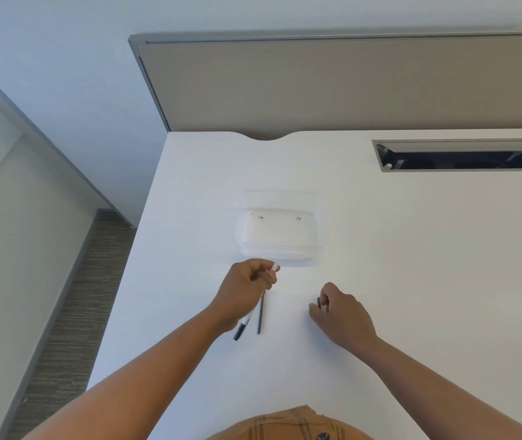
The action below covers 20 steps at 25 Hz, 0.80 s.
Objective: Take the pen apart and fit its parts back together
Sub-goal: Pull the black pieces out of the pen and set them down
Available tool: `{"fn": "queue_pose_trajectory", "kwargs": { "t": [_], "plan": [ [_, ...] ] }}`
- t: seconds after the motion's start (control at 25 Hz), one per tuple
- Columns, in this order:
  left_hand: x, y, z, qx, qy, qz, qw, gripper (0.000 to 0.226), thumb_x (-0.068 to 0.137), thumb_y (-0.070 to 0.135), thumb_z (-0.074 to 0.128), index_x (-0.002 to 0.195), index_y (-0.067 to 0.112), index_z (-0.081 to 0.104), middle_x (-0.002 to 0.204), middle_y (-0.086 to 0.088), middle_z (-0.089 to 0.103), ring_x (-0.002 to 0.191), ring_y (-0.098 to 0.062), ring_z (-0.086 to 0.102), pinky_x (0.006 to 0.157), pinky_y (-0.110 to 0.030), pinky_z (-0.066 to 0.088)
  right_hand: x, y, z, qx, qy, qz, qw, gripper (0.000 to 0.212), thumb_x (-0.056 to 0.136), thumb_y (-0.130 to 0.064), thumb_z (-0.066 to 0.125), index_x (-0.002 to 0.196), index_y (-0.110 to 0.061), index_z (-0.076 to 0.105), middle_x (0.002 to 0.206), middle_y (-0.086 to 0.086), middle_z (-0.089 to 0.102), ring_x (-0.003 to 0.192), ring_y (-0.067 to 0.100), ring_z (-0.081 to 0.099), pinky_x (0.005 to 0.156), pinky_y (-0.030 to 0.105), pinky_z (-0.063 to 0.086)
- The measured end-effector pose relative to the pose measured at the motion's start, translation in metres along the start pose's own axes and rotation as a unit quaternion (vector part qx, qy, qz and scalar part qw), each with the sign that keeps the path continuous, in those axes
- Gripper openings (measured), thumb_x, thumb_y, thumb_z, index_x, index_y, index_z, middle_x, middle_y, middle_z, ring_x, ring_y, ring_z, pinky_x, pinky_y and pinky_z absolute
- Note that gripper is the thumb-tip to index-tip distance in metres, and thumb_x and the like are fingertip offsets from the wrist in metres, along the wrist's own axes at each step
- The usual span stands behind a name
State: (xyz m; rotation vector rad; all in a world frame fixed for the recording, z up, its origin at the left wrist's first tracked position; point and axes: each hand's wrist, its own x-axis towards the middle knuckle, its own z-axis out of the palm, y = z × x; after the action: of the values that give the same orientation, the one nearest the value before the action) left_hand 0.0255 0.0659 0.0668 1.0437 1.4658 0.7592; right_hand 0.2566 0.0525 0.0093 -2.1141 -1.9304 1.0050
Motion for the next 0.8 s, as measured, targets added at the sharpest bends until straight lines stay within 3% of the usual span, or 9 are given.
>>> {"fn": "queue_pose_trajectory", "kwargs": {
  "t": [0.12,0.24,0.32,0.4,0.48,0.6,0.72,0.8],
  "plan": [
    [0.003,0.006,0.001,-0.179,-0.002,-0.089,0.980,0.013,0.098,0.018,0.064,0.106,0.016,0.074,0.088,0.002,0.076,0.071,-0.010,0.060,0.068,-0.023,0.046,-0.004,-0.012,-0.003,0.088,-0.015,-0.073,0.993,0.028,0.082,-0.031,0.071,0.084,-0.035,0.043,0.066,-0.008,0.060,0.055,0.007,0.050,0.059,0.034,0.048],
    [0.003,0.005,0.010,-0.362,0.015,-0.145,0.921,0.005,0.095,0.009,0.066,0.096,0.005,0.069,0.083,-0.008,0.075,0.063,-0.012,0.064,0.059,-0.023,0.054,-0.014,-0.026,-0.006,0.193,-0.055,-0.133,0.971,0.040,0.077,-0.027,0.082,0.101,-0.043,0.054,0.080,-0.007,0.066,0.062,0.005,0.055,0.063,0.031,0.050],
    [0.001,0.001,0.017,-0.421,0.028,-0.154,0.894,0.004,0.095,0.003,0.065,0.091,0.002,0.066,0.082,-0.012,0.074,0.067,-0.015,0.070,0.061,-0.023,0.059,-0.020,-0.035,-0.007,0.327,-0.071,-0.148,0.931,0.046,0.076,-0.023,0.087,0.112,-0.038,0.064,0.088,-0.001,0.071,0.070,0.009,0.060,0.065,0.023,0.051],
    [-0.002,-0.006,0.020,-0.439,0.021,-0.157,0.884,0.004,0.095,0.001,0.064,0.090,0.001,0.065,0.081,-0.012,0.073,0.072,-0.017,0.073,0.064,-0.024,0.060,-0.020,-0.043,-0.011,0.450,-0.057,-0.123,0.883,0.036,0.079,-0.015,0.086,0.109,-0.027,0.072,0.088,0.001,0.075,0.076,0.011,0.064,0.070,0.019,0.051],
    [-0.007,-0.015,0.019,-0.406,-0.017,-0.153,0.901,0.007,0.094,0.002,0.066,0.088,0.005,0.065,0.083,-0.011,0.072,0.072,-0.018,0.072,0.065,-0.024,0.058,-0.016,-0.049,-0.018,0.511,-0.045,-0.079,0.855,0.018,0.083,-0.014,0.082,0.098,-0.024,0.077,0.079,-0.004,0.074,0.070,0.010,0.063,0.062,0.017,0.050],
    [-0.013,-0.030,0.016,-0.169,-0.073,-0.079,0.980,0.013,0.087,0.019,0.078,0.083,0.014,0.066,0.082,-0.008,0.065,0.070,-0.018,0.059,0.062,-0.029,0.048,-0.011,-0.051,-0.024,0.532,-0.052,-0.050,0.844,0.009,0.092,-0.015,0.075,0.088,-0.023,0.078,0.071,-0.007,0.068,0.062,0.011,0.055,0.056,0.018,0.046],
    [-0.012,-0.037,0.015,-0.011,-0.060,-0.014,0.998,0.022,0.078,0.038,0.083,0.078,0.021,0.069,0.077,-0.007,0.063,0.069,-0.019,0.052,0.061,-0.036,0.043,-0.009,-0.053,-0.022,0.446,-0.060,-0.089,0.888,0.007,0.093,-0.023,0.074,0.086,-0.023,0.073,0.071,-0.011,0.067,0.066,0.008,0.056,0.061,0.019,0.049],
    [-0.010,-0.040,0.013,0.056,-0.046,-0.001,0.997,0.017,0.080,0.042,0.081,0.080,0.027,0.072,0.084,-0.004,0.071,0.073,-0.020,0.061,0.066,-0.039,0.049,-0.008,-0.054,-0.019,0.364,-0.035,-0.121,0.923,0.009,0.091,-0.024,0.074,0.084,-0.026,0.069,0.068,-0.016,0.065,0.063,0.004,0.056,0.064,0.016,0.048]
  ]
}}
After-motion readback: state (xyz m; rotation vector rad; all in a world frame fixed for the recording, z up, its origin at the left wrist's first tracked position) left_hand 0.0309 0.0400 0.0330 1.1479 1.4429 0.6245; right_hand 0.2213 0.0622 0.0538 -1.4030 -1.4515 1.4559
